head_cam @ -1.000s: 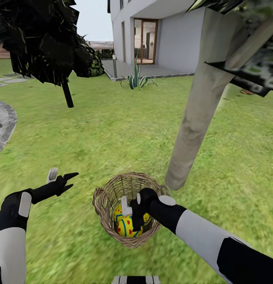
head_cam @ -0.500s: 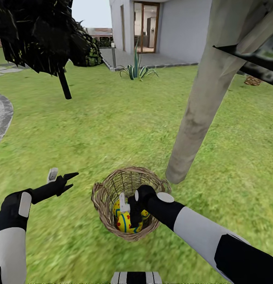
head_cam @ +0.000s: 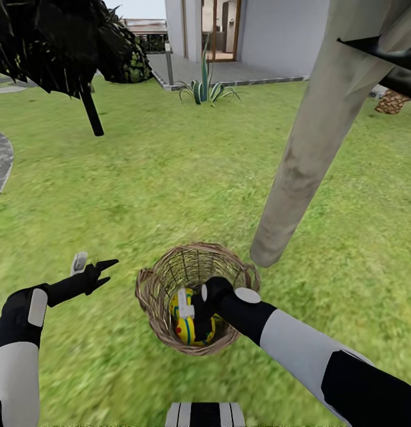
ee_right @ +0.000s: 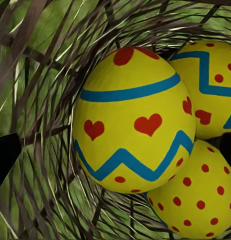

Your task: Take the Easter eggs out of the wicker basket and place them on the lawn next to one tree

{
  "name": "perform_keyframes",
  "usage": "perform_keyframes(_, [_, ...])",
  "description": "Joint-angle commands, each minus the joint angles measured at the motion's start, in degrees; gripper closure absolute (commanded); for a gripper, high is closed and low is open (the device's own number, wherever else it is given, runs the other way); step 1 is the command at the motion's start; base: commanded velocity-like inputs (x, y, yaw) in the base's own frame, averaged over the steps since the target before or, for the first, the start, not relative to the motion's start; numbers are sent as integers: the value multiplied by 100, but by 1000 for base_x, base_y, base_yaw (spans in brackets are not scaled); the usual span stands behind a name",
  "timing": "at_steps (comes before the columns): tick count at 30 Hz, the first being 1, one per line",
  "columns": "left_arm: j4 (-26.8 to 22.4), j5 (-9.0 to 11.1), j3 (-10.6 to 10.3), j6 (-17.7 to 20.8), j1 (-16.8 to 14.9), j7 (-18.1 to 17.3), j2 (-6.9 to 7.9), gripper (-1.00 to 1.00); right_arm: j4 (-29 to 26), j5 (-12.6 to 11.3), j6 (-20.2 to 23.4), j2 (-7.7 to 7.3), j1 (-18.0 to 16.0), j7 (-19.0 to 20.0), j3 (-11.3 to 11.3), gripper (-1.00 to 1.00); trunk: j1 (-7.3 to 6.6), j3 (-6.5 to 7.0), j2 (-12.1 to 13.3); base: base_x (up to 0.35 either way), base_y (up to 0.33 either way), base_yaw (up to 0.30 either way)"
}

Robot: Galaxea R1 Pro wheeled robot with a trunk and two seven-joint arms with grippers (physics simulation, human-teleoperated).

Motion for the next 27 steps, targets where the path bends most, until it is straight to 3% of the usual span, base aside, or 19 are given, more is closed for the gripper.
perform_keyframes(1, [3,-17,13,20,-1,-32,-1,-100,-19,30,32,2,-3,27,7,-100,1,-27,-3,0,0,0])
perform_keyframes(8, [3,-17,13,21,0,-32,-1,-100,-25,136,41,8,-3,25,0,-100,19,-182,-13,0,0,0])
perform_keyframes(22, [-4,-18,13,24,-8,-35,16,-100,-74,121,71,8,-151,-44,-37,-100,55,-492,-32,0,0,0])
perform_keyframes(27, [-18,-14,31,24,-9,-43,61,-100,-77,121,68,8,-153,-44,-37,-100,55,-492,-32,0,0,0])
